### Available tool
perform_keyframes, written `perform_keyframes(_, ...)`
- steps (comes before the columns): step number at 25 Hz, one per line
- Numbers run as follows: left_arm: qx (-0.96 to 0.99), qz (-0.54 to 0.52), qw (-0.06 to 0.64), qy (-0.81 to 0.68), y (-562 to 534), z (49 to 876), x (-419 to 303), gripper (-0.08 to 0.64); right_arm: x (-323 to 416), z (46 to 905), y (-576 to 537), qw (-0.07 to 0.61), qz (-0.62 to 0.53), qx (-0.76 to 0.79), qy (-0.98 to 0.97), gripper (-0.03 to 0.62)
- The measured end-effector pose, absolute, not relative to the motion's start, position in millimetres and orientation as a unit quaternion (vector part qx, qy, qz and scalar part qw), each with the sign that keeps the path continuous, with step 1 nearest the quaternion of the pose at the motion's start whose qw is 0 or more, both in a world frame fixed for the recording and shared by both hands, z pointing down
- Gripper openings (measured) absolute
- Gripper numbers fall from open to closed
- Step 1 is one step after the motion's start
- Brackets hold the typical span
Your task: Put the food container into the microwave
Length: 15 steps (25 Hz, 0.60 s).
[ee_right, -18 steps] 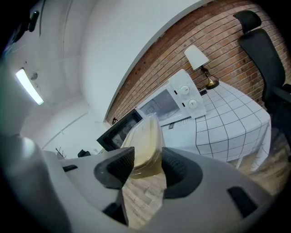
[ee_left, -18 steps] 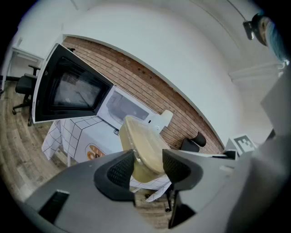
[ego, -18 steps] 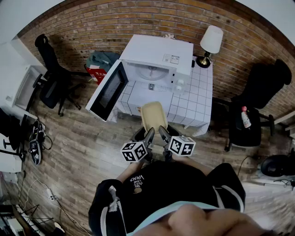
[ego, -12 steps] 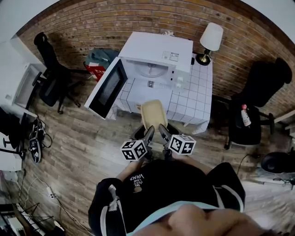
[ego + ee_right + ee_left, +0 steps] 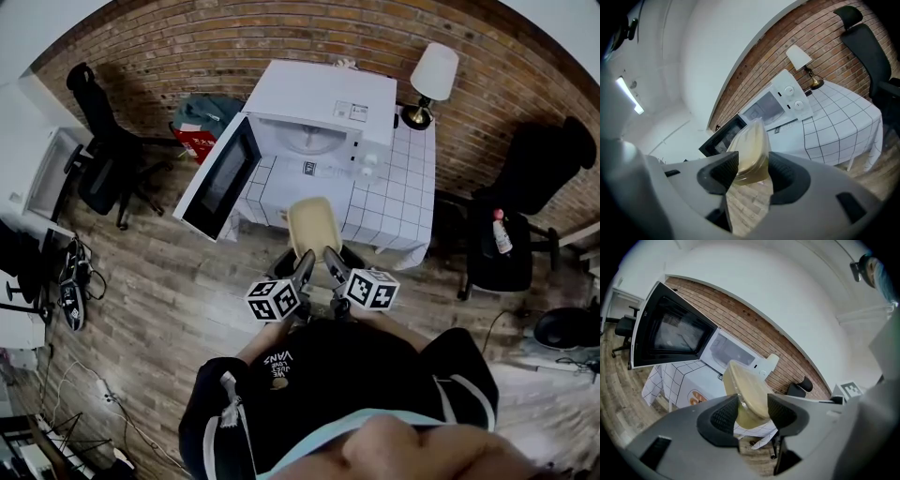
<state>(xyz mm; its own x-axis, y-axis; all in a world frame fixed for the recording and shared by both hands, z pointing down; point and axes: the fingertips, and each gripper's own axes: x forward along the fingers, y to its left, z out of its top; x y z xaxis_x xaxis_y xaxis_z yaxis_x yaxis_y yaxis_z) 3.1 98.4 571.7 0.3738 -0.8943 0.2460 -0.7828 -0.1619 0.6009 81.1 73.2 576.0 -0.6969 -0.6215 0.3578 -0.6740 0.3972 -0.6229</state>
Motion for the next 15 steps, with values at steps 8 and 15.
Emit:
perform_keyframes(8, 0.771, -0.074, 0.335, -0.536, 83.2, 572.4, -17.4, 0.201, 61.9, 577.4, 60.9, 0.024, 0.391, 0.406, -0.825, 0.183)
perform_keyframes(15, 0.787, -0.063, 0.336, -0.514, 70.8, 576.1, -39.0, 0.201, 41.3, 581.1, 53.5, 0.008, 0.394, 0.428, -0.813, 0.183)
